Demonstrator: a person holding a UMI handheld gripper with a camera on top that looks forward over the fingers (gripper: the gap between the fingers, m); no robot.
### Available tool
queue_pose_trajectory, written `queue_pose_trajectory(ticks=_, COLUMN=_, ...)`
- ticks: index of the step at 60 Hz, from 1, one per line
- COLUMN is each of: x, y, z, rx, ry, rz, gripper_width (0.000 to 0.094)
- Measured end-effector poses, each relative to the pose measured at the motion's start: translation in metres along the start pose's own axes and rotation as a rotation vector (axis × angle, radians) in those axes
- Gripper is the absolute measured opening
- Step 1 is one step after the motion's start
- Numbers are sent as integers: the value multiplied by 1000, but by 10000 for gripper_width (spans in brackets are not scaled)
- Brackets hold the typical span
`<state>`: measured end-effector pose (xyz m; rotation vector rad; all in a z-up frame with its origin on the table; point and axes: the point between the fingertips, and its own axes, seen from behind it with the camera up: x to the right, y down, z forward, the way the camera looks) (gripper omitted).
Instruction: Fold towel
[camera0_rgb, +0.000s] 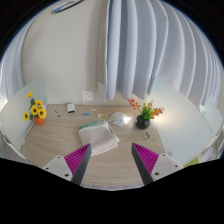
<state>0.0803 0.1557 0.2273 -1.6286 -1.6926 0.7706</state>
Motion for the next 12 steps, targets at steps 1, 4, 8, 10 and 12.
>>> queue_pose_trajectory(ticks=1, x=-1, y=0, z=0, rx=-1, ry=-3, rz=-5, gripper_width=849)
queue_pose_trajectory(ticks=4, x=-4, y=0, z=3, rx=-2, ry=-11, rz=-12, gripper_width=846)
queue_pose_trajectory(ticks=8, x=-8, y=0, z=5, rx=-3, ry=-30, rz=3, gripper_width=849)
queue_pose_trajectory(ticks=10, x=-6, y=-3, z=6, rx=4, ry=-28, rz=5, gripper_width=849)
queue_pose_trajectory(ticks=12, x=-3, y=-6, z=7, rx=15, ry=-21, rz=-2, gripper_width=851)
